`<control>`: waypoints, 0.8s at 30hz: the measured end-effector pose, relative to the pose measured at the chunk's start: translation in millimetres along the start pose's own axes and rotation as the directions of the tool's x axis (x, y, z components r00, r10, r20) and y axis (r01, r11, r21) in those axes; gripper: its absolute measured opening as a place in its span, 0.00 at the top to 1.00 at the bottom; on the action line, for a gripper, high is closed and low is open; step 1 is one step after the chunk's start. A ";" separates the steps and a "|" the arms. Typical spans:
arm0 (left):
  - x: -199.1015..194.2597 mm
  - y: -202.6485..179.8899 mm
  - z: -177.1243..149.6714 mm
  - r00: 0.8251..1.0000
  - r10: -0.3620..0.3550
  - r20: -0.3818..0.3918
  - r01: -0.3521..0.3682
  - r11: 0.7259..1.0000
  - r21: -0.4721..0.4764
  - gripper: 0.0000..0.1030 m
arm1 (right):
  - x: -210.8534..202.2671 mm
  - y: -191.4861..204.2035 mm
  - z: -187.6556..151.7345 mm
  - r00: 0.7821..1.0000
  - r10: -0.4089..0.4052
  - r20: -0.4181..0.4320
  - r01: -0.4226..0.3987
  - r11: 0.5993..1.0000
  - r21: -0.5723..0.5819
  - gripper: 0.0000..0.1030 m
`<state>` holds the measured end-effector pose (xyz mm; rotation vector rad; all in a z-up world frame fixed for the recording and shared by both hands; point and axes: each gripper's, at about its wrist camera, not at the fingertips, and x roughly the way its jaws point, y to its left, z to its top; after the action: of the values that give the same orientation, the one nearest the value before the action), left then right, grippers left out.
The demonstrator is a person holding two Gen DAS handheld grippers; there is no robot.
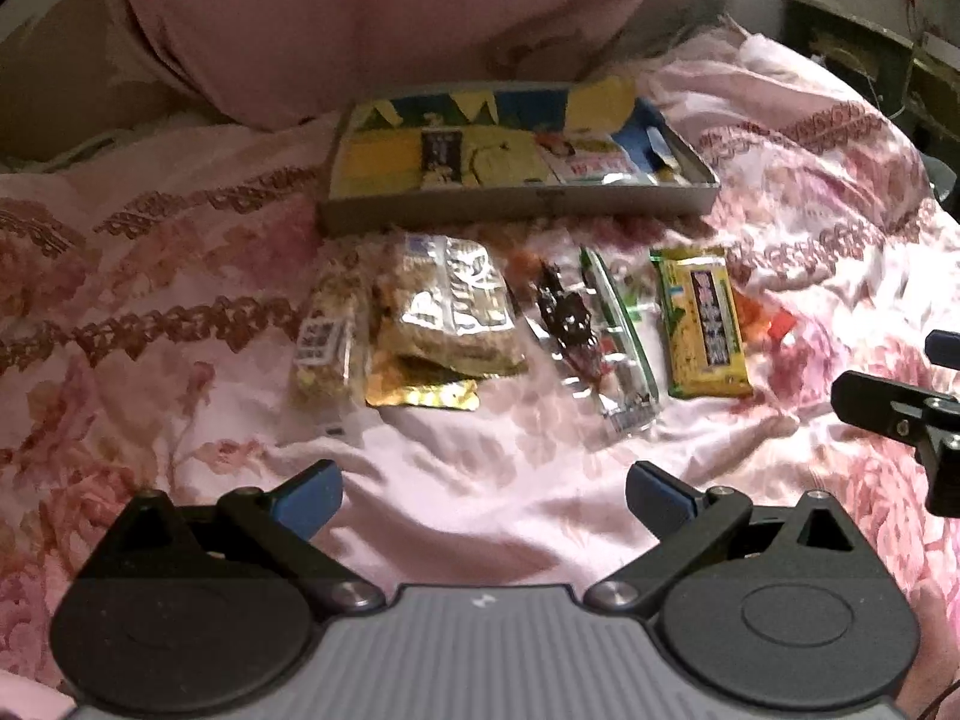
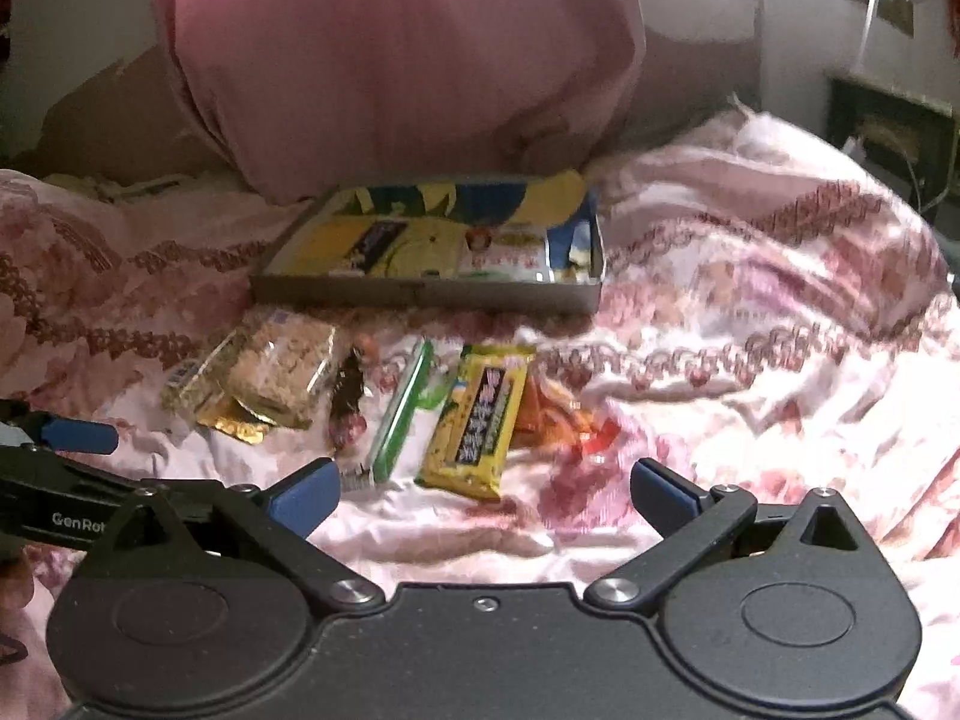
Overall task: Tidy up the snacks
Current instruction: 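Withdraw both open tools from the tray back over the snacks, then lower the left tool to the brown wrapped snack while the right tool approaches the yellow bar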
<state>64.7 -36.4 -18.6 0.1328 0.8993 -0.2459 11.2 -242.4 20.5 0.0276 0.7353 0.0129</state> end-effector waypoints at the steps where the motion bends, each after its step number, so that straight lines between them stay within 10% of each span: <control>1: 1.6 -0.4 0.2 1.000 -0.003 -0.007 0.003 1.000 0.001 0.00 | 3.3 -1.7 -0.1 1.000 0.006 -0.018 -0.005 1.000 0.009 0.00; 24: 31.2 0.9 11.7 0.996 -0.038 -0.086 0.034 0.998 -0.053 0.00 | 51.5 -8.3 7.2 0.983 0.074 -0.170 -0.069 0.997 0.035 0.00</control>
<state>92.4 -43.0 -35.9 0.0805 0.9946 -0.2520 54.2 -249.8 -8.9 0.0814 0.9059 0.0742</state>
